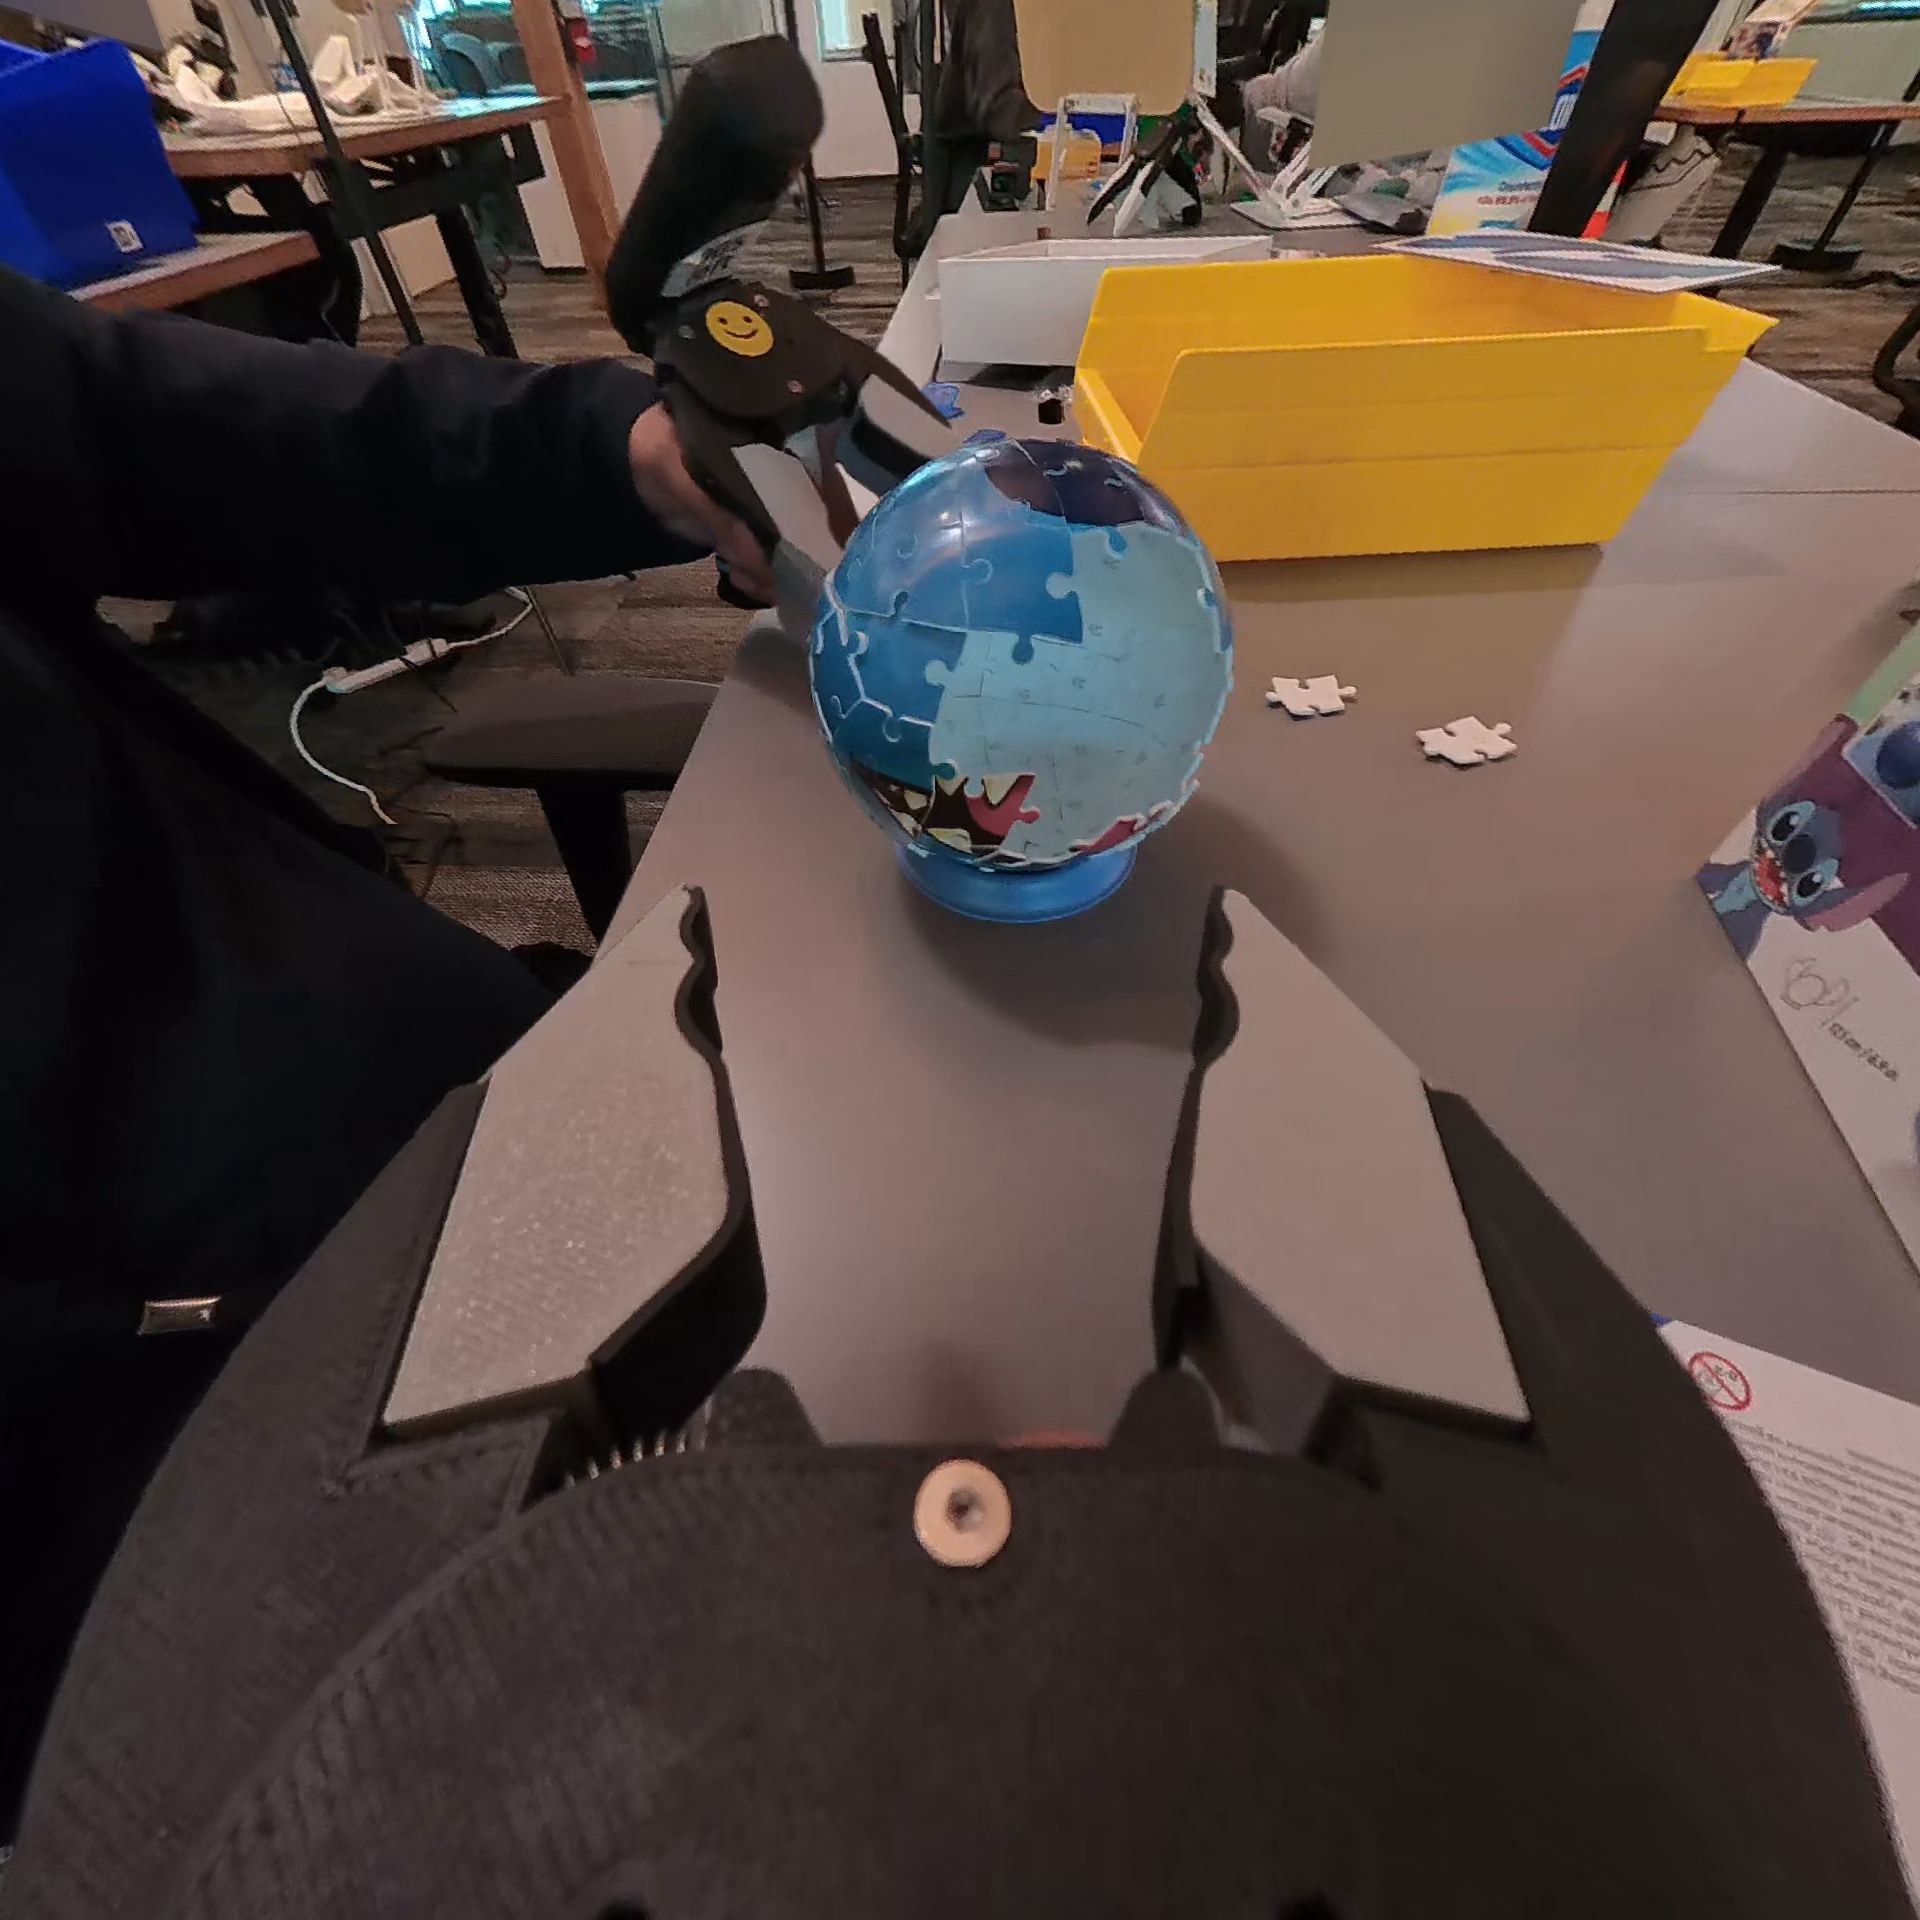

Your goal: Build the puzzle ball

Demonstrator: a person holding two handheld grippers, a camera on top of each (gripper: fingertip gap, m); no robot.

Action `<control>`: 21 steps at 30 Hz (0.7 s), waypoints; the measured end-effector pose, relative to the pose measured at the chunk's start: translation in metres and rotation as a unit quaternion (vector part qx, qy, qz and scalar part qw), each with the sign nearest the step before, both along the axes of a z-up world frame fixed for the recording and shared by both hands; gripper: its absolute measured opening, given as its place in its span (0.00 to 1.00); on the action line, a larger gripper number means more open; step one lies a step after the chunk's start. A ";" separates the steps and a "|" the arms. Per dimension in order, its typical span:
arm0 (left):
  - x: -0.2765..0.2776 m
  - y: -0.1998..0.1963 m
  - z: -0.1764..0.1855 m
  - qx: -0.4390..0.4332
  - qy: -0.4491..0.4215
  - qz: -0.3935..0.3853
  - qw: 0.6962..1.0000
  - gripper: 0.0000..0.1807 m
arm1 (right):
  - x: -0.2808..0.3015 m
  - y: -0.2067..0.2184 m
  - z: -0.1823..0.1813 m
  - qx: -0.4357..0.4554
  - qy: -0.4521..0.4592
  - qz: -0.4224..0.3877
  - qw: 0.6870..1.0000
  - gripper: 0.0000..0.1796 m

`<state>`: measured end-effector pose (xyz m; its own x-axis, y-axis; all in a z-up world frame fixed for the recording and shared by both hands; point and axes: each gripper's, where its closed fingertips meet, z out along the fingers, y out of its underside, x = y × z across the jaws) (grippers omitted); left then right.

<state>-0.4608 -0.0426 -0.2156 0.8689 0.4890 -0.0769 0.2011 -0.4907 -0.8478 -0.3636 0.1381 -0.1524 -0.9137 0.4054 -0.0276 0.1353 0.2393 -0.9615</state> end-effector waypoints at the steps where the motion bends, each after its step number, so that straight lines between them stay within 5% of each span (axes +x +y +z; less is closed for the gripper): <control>1: 0.004 0.001 0.001 0.004 0.002 -0.004 1.000 0.54 | -0.001 0.000 0.000 -0.003 -0.003 0.000 1.000 0.51; 11: 0.037 0.036 0.043 0.003 0.151 -0.025 0.988 0.58 | -0.005 -0.004 -0.055 0.131 -0.017 0.013 0.991 0.46; 21: 0.035 0.047 0.044 0.012 0.118 -0.036 0.992 0.61 | -0.022 -0.037 -0.055 0.146 0.074 0.041 0.986 0.43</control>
